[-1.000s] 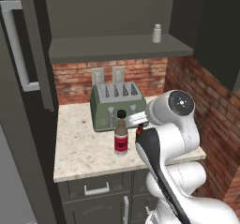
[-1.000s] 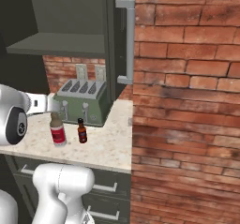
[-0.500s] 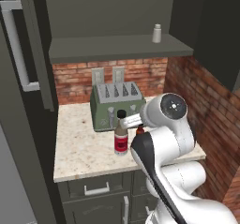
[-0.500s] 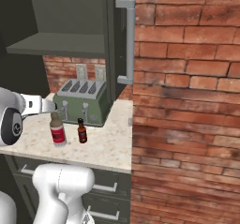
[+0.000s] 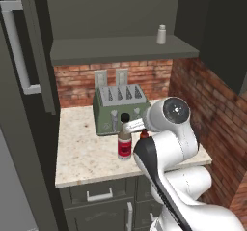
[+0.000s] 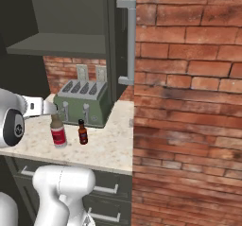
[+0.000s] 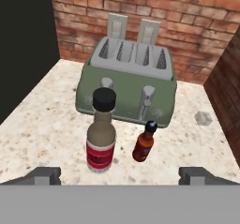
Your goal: Pick the syrup bottle and condiment bottle from the counter and place them in the cabinet.
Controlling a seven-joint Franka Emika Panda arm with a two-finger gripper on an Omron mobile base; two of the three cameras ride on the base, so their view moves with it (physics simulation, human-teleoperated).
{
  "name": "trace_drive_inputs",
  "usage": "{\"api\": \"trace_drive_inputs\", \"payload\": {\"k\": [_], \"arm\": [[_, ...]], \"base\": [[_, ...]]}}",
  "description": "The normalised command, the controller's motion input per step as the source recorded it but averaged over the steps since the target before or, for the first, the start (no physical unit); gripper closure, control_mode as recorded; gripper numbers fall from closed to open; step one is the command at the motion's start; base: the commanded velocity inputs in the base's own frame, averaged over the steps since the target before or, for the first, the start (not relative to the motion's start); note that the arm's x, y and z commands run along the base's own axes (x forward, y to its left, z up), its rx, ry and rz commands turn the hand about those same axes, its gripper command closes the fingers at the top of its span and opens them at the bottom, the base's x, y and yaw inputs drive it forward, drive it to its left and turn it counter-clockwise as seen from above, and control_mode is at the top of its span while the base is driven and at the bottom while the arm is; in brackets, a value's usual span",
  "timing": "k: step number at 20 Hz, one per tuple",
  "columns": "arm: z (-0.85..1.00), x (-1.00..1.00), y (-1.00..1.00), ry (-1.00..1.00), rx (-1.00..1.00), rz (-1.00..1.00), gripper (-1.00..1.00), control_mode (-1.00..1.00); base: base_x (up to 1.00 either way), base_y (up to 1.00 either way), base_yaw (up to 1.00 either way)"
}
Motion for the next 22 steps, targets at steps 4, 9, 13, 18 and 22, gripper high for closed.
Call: {"api": "trace_drive_inputs", "payload": {"k": [4,9,13,18,22], "arm": [[-0.27,0.23,0.10,0.06,0.00,0.00,-1.00,-1.00],[-0.25,0.21,0.17,0.01,0.00,0.00,-1.00,-1.00],[-0.23,0.17,0.06,0.00,0.00,0.00,-1.00,-1.00],[-0.22,0.23,0.05,0.01,0.00,0.00,-1.00,-1.00],[-0.16,0.19,0.05,0.00,0.00,0.00,-1.00,-1.00]], "base": [[0.00,0.00,0.00],[0.00,0.00,0.00],[0.00,0.00,0.00],[0.00,0.00,0.00],[0.00,0.00,0.00]]}}
